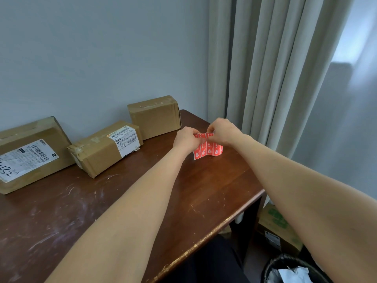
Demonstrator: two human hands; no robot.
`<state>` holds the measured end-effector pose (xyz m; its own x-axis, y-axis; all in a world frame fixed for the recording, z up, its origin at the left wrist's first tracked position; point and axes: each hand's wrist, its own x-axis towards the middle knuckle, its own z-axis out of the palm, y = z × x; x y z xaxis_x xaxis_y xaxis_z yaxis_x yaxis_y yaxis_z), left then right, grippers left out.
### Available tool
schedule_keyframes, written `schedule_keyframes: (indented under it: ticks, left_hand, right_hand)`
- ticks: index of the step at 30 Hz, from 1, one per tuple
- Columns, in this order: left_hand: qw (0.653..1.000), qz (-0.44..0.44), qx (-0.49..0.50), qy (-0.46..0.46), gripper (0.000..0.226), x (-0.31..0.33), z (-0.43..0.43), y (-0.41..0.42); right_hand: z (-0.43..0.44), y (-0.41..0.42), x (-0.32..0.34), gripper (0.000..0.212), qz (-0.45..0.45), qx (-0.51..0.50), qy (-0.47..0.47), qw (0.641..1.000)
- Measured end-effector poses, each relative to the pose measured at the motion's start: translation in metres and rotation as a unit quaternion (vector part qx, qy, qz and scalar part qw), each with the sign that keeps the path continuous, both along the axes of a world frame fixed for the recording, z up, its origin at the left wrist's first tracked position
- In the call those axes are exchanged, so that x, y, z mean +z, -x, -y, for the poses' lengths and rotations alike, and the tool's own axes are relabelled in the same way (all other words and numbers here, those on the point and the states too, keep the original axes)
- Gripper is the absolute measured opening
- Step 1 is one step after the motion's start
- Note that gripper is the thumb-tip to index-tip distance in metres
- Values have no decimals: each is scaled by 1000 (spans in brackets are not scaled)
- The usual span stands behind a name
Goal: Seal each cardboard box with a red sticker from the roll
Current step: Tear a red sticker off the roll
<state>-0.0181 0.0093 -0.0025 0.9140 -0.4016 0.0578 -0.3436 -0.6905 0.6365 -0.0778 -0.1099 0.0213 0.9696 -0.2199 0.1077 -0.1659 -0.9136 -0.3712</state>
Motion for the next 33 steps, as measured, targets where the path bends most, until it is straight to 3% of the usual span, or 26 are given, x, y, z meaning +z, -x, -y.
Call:
schedule_keyframes:
  ticks: [16, 25, 33]
  left_hand:
    - [999, -38, 19, 1, 39, 6, 6, 0]
    - [986, 116, -41, -109, 31, 13, -3, 6]
    - [964, 225, -43, -132, 29, 8, -2, 13]
  right_hand:
    - [-2, 0, 2, 34, -10, -11, 3, 1000]
    - [-1, -1, 5, 29, -20, -10, 0, 1000]
    - [1, -1, 6, 26, -26, 1, -1, 1000]
